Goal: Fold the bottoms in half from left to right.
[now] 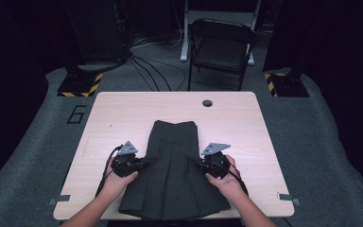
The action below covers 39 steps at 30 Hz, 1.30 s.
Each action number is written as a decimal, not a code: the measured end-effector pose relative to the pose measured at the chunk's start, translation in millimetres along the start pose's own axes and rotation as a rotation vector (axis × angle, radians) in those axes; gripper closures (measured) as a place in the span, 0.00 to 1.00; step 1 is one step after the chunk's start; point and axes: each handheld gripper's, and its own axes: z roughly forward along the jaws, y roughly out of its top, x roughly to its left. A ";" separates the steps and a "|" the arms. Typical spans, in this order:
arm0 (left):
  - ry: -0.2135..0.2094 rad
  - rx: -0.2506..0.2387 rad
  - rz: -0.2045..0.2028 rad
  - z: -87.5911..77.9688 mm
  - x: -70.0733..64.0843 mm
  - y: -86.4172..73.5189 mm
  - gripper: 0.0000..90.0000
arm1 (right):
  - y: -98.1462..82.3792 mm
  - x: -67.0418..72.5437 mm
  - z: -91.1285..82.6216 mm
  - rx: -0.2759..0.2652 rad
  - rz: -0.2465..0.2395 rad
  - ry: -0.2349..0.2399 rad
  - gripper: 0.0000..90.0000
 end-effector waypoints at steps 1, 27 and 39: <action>0.004 0.002 -0.009 -1.6 1.9 -6.7 0.90 | -0.4 0.9 1.2 0.007 0.003 0.003 0.92; 0.029 0.031 -0.039 13.7 2.2 -16.6 0.80 | -20.8 -18.7 15.6 0.070 0.087 0.014 0.71; 0.056 -0.012 -0.038 9.1 4.0 -14.2 0.58 | -18.9 -17.2 1.3 -0.023 0.098 -0.050 0.52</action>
